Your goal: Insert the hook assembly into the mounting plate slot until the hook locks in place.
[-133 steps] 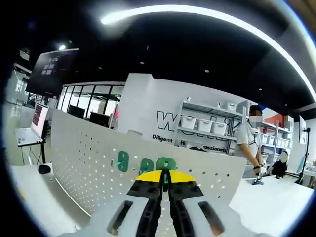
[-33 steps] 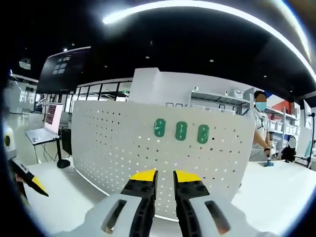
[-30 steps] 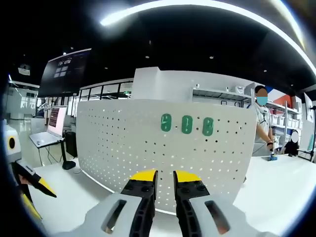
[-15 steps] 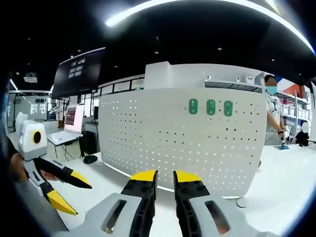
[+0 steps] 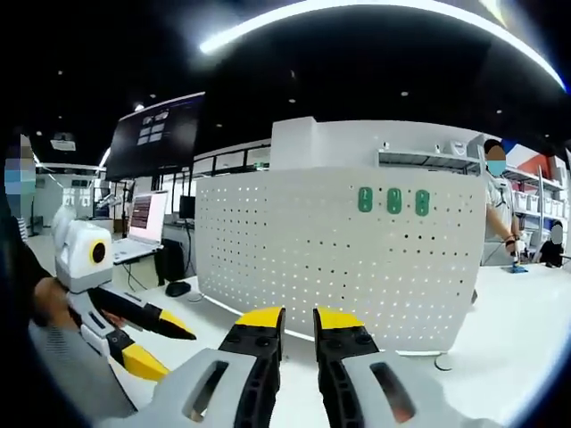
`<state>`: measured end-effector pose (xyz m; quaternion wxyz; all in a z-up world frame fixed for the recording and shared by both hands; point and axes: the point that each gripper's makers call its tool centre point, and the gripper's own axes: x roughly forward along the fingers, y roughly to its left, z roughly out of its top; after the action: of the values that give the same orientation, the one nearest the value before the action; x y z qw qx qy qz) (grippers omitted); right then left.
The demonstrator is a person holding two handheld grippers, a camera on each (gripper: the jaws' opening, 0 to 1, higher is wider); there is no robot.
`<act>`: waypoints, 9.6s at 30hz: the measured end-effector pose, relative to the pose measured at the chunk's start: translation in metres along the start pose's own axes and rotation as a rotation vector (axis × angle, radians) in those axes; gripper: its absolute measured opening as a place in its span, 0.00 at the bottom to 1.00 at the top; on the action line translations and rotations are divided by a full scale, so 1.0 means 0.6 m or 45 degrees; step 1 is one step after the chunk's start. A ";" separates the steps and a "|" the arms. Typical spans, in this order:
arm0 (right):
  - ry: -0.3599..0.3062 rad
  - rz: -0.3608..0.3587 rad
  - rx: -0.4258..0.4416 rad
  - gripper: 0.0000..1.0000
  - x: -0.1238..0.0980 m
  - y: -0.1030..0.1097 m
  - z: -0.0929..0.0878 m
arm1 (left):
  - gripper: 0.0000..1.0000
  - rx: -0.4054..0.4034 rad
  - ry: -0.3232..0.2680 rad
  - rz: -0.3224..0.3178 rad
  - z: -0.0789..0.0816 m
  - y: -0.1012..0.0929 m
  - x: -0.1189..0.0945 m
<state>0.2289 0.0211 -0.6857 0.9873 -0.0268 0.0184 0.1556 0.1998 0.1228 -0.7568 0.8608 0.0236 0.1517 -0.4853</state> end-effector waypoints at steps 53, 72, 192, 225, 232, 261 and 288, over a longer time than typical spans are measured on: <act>0.005 0.015 -0.024 0.11 0.006 0.001 -0.004 | 0.40 -0.005 0.181 0.215 -0.052 0.160 0.144; 0.036 0.032 -0.012 0.11 0.013 0.005 -0.014 | 0.36 -0.104 0.237 0.293 -0.110 0.219 0.195; 0.014 0.079 -0.025 0.11 0.013 0.025 -0.004 | 0.01 -0.028 0.033 0.453 0.005 0.284 0.097; -0.076 0.289 -0.096 0.11 0.024 0.139 0.075 | 0.01 -0.030 -0.352 0.394 0.140 0.174 -0.040; -0.068 0.301 -0.075 0.11 0.025 0.148 0.077 | 0.01 -0.036 -0.413 0.305 0.164 0.125 -0.044; -0.067 0.294 -0.007 0.02 0.024 0.147 0.079 | 0.01 -0.050 -0.469 0.143 0.188 0.050 -0.044; -0.048 0.299 -0.218 0.03 0.020 0.150 0.068 | 0.01 -0.073 -0.423 0.078 0.179 0.022 -0.040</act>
<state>0.2137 0.1126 -0.6495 0.9565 -0.1056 -0.0105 0.2717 0.2251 0.1296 -0.6488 0.8886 -0.0770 0.0205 -0.4516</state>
